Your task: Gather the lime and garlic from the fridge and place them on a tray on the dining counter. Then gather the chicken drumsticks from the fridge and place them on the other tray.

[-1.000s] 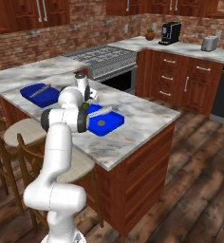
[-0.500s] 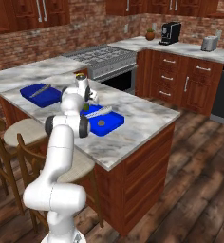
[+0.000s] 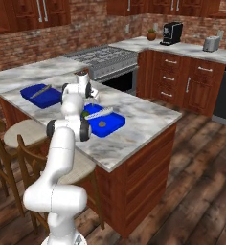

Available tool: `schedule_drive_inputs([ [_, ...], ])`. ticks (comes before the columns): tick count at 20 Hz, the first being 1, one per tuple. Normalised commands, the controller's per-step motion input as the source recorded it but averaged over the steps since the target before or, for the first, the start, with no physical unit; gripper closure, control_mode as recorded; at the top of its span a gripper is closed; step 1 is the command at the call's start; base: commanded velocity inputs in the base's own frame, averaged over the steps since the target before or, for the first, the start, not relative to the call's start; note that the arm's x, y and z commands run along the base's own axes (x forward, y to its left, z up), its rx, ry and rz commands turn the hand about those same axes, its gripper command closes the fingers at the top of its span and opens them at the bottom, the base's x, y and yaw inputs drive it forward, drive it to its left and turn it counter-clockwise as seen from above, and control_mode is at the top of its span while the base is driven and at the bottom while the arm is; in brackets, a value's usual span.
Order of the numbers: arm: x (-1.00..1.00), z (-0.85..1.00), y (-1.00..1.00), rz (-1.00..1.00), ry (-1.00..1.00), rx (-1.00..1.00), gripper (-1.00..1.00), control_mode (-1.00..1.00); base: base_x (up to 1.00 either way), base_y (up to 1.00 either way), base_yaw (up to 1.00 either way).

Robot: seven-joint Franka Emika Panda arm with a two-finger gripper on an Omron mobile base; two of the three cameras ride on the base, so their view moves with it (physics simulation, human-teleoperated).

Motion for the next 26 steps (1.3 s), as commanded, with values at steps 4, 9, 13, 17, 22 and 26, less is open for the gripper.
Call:
schedule_drive_inputs([
  [4, -0.9, -0.4, -0.63, 0.0, -0.05, 0.02, -1.0, -1.0, 0.0, 0.0, 0.0],
  [9, -1.0, -0.92, -0.46, 0.0, 0.0, 0.0, -1.0, -1.0, 0.0, 0.0, 0.0],
  [13, -1.0, -0.65, -0.22, 0.0, -0.05, 0.06, -1.0, -1.0, 0.0, 0.0, 0.0],
  [17, -1.0, 0.71, -0.36, 0.0, -0.19, 0.23, -1.0, -1.0, 0.0, 0.0, 0.0],
  [22, -1.0, 0.28, -0.27, 0.0, -0.13, 0.13, -1.0, -1.0, 0.0, 0.0, 0.0],
  [26, -1.0, -0.29, -0.23, 0.0, -0.25, 0.02, -1.0, -1.0, 0.0, 0.0, 0.0],
])
